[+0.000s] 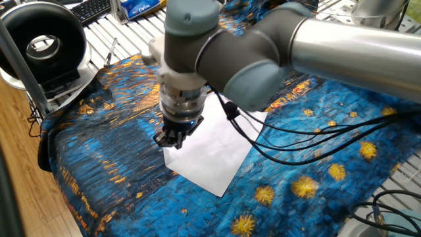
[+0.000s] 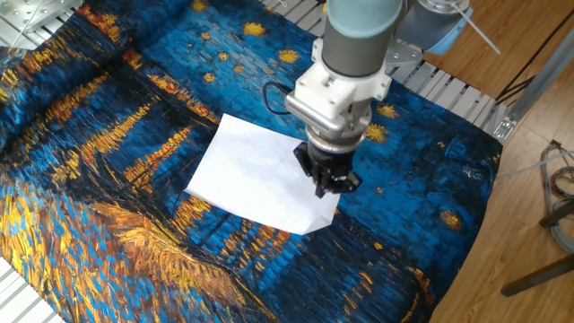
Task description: Flip over and spread out the paper that is laid flat on the table
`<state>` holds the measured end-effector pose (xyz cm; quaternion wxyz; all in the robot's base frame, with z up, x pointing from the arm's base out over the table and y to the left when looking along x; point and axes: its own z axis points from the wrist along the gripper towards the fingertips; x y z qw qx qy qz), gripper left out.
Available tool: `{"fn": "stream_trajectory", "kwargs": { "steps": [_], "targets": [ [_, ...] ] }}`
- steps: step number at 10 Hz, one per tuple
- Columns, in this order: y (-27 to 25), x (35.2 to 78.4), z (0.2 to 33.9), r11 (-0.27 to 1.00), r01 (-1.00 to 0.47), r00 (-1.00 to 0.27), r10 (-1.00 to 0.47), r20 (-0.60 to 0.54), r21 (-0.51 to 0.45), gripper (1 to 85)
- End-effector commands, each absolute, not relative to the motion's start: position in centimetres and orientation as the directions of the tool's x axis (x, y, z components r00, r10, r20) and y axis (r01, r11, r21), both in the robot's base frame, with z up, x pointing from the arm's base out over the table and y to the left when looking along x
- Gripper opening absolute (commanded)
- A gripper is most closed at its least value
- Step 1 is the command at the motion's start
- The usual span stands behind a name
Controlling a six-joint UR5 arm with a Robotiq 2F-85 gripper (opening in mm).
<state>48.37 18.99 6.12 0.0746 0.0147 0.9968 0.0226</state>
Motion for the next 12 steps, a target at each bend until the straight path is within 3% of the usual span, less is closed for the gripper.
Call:
{"fn": "stream_trajectory", "kwargs": {
  "steps": [1, 5, 9, 12],
  "targets": [
    [19.8, 49.5, 4.9, 0.998, 0.017, -0.985, 0.027, -0.173, 0.055, 14.0],
    [19.8, 50.4, 4.3, 0.997, -0.022, -0.979, -0.008, -0.203, 0.069, 33.7],
    [20.0, 50.6, 4.1, 0.996, -0.028, -0.975, -0.008, -0.22, 0.087, 39.7],
    [20.3, 50.7, 3.3, 0.995, -0.004, -0.975, 0.018, -0.219, 0.101, 39.0]
  ]
}}
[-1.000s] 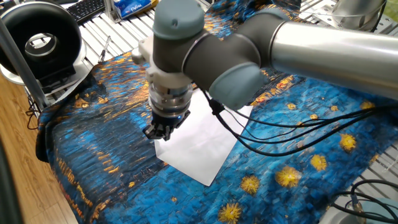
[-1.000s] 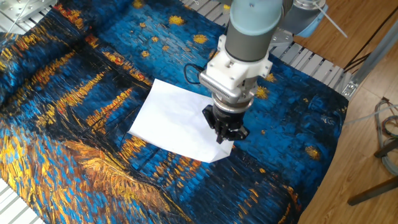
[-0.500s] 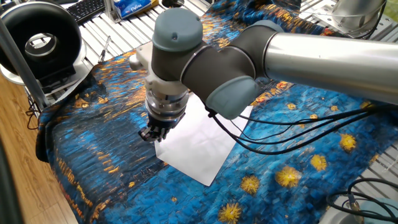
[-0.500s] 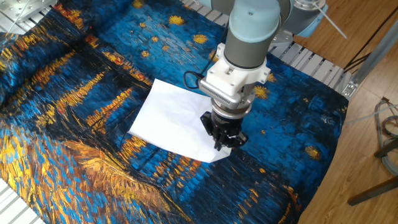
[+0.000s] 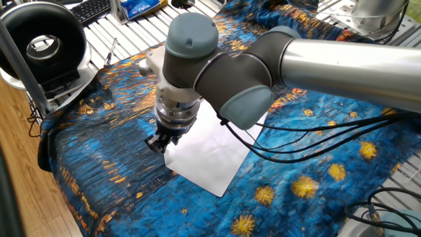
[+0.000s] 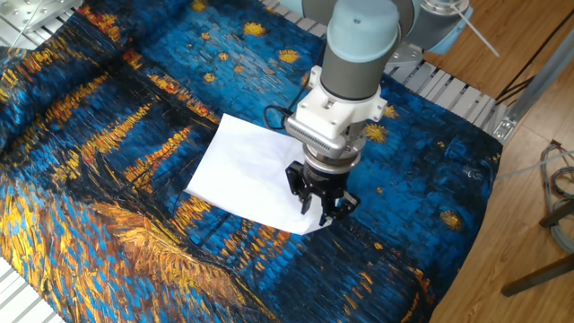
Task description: Flip over and spread out the paper that is laid flat on the table
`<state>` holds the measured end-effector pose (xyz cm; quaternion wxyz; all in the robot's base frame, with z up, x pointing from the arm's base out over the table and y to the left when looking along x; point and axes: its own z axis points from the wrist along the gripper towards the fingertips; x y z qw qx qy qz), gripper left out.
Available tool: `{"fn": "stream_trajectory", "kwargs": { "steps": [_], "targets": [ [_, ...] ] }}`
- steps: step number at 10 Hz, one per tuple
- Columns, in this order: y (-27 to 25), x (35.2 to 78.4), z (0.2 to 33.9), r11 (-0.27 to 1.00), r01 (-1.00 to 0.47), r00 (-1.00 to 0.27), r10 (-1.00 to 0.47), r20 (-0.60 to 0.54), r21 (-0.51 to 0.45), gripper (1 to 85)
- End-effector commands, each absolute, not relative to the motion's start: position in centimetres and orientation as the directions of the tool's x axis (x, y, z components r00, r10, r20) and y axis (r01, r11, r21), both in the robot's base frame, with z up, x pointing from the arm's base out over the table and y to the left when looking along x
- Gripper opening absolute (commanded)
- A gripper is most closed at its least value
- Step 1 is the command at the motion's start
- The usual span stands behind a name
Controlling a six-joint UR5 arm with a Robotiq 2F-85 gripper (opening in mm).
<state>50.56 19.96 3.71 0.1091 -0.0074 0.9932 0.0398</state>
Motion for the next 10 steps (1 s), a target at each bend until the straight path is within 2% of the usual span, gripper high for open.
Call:
{"fn": "stream_trajectory", "kwargs": {
  "steps": [1, 10],
  "targets": [
    [20.4, 50.7, 2.9, 0.995, -0.003, -0.975, 0.02, -0.219, 0.102, 39.0],
    [20.8, 50.6, 1.5, 0.995, -0.004, -0.972, 0.02, -0.236, 0.103, 38.0]
  ]
}}
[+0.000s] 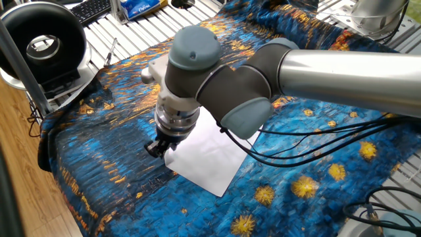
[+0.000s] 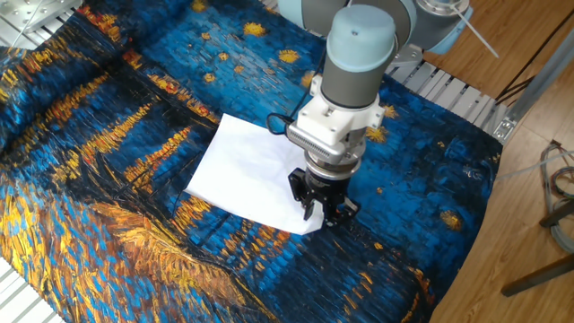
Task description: Flip over and spread out the paper that is laid flat on the table
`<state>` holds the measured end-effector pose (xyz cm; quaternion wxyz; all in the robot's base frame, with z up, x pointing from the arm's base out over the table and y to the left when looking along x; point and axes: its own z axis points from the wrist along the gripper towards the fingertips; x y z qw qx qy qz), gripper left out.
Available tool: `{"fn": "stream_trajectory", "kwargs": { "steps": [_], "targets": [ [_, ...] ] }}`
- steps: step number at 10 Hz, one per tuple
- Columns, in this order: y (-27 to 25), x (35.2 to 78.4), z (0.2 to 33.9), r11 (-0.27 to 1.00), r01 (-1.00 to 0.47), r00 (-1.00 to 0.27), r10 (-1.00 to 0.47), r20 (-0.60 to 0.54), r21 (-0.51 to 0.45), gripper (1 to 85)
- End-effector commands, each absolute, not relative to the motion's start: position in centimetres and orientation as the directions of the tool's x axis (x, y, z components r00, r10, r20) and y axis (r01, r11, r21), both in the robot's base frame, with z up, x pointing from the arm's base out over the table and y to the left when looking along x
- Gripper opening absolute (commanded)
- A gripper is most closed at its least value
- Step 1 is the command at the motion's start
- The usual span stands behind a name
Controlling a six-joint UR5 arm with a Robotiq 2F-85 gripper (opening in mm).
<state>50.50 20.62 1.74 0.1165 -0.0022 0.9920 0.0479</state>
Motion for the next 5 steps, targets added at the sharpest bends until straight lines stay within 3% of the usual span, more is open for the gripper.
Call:
{"fn": "stream_trajectory", "kwargs": {
  "steps": [1, 3, 5],
  "targets": [
    [20.79, 50.55, 1.4, 0.995, -0.003, -0.972, 0.022, -0.236, 0.103, 37.3],
    [20.76, 50.58, 1.35, 0.995, -0.003, -0.971, 0.022, -0.237, 0.103, 36.3],
    [20.67, 50.55, 1.23, 0.994, 0.014, -0.971, 0.038, -0.234, 0.104, 30.0]
  ]
}}
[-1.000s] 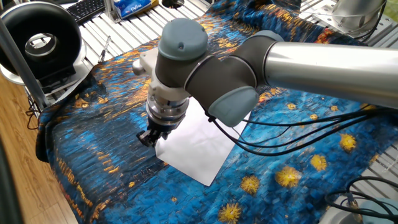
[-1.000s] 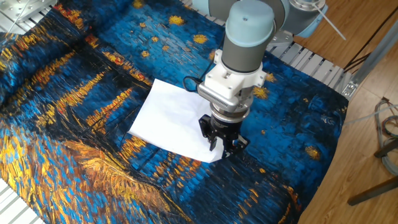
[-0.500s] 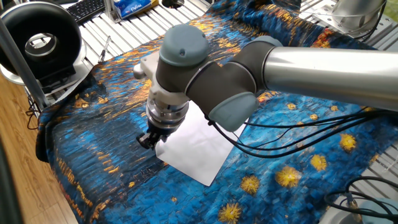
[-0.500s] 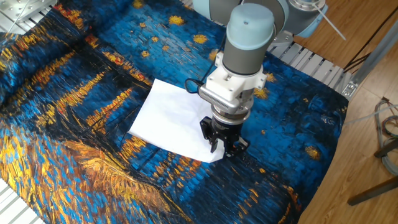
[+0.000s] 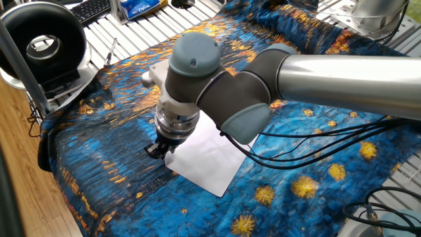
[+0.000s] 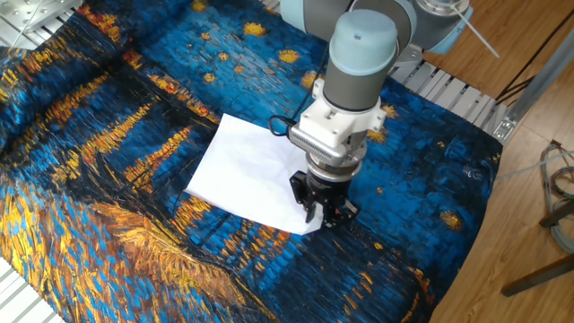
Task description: Flip over and spread out the paper that is laid flat on the table
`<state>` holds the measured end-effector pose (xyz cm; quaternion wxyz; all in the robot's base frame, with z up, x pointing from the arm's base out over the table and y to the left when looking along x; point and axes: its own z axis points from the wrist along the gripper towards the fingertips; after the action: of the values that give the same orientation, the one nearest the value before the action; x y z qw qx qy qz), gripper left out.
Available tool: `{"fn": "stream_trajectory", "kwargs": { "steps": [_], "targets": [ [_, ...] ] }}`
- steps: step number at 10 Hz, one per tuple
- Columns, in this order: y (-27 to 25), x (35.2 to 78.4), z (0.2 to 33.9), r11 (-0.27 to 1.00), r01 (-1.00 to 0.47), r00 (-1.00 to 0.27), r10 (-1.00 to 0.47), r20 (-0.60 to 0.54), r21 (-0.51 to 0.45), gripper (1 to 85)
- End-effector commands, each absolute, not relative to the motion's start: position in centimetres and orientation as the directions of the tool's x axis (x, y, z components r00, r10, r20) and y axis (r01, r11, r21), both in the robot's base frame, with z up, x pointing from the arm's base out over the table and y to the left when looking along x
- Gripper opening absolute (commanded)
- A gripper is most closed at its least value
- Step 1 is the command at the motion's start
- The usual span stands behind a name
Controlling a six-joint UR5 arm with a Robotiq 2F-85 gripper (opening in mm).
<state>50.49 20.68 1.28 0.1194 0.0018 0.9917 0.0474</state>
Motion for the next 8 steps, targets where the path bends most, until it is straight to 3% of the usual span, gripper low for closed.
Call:
{"fn": "stream_trajectory", "kwargs": {
  "steps": [1, 8],
  "targets": [
    [20.41, 50.33, 1.16, 0.995, 0.023, -0.973, 0.044, -0.225, 0.095, 23.7],
    [20.14, 49.95, 1.32, 0.992, 0.09, -0.975, 0.106, -0.197, 0.086, 4.3]
  ]
}}
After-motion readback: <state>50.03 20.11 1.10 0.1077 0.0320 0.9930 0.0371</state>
